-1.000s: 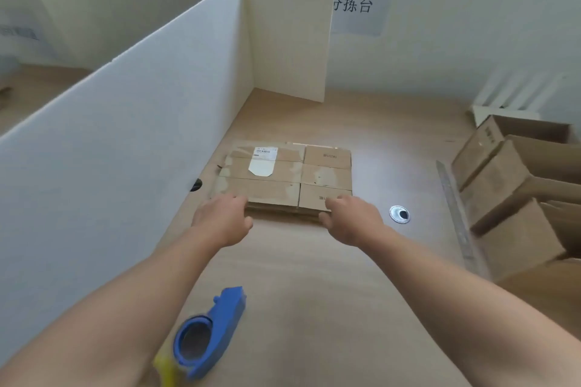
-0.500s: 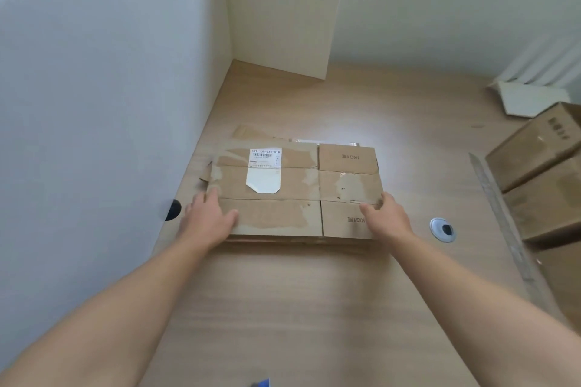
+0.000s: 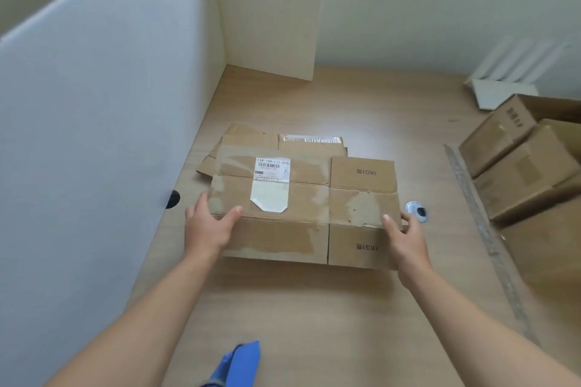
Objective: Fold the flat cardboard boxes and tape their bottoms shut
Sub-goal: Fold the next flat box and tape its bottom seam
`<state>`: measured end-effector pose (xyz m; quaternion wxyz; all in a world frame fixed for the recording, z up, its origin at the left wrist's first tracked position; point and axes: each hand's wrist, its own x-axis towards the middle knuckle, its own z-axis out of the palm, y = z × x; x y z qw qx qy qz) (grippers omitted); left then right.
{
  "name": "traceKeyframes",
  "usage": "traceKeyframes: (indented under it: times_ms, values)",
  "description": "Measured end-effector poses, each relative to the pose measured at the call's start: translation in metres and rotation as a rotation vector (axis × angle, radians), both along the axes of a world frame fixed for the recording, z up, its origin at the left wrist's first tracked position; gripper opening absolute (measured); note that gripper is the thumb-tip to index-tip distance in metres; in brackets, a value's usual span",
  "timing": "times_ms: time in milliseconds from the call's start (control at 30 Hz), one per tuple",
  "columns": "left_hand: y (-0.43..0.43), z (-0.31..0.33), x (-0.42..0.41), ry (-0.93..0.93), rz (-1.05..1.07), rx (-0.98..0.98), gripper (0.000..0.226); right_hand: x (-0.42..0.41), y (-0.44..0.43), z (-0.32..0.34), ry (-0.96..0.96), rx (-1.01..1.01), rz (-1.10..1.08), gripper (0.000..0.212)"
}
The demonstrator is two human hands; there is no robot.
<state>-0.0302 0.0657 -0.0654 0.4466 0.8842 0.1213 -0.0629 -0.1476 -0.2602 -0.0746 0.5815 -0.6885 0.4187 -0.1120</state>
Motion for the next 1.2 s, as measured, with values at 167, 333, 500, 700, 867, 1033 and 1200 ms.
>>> traceKeyframes:
  times_ms: [167, 333, 500, 700, 867, 1033, 1200]
  values:
    - [-0.01, 0.028, -0.072, -0.138, -0.053, -0.174, 0.071, -0.081, -0.026, 0.017, -0.163, 0.067, 0.014, 0.027]
    - [-0.028, 0.048, -0.157, -0.186, 0.016, -0.42, 0.039, -0.164, -0.05, 0.037, -0.249, 0.085, 0.044, 0.025]
    - [-0.041, 0.044, -0.238, -0.183, -0.026, -0.518, 0.039, -0.239, -0.066, 0.04, -0.321, 0.076, 0.143, 0.028]
    - [-0.047, 0.031, -0.309, -0.213, -0.089, -0.503, 0.041, -0.296, -0.074, 0.035, -0.371, 0.104, 0.276, 0.042]
    - [-0.043, 0.019, -0.346, -0.109, -0.285, -0.219, 0.037, -0.322, -0.061, 0.024, -0.321, 0.186, 0.332, 0.056]
    - [-0.048, 0.028, -0.369, -0.098, -0.212, -0.279, 0.043, -0.33, -0.058, 0.03, -0.348, 0.241, 0.286, 0.052]
    - [-0.049, 0.047, -0.376, -0.153, -0.396, -0.37, 0.072, -0.34, -0.055, 0.053, -0.35, 0.209, 0.441, 0.052]
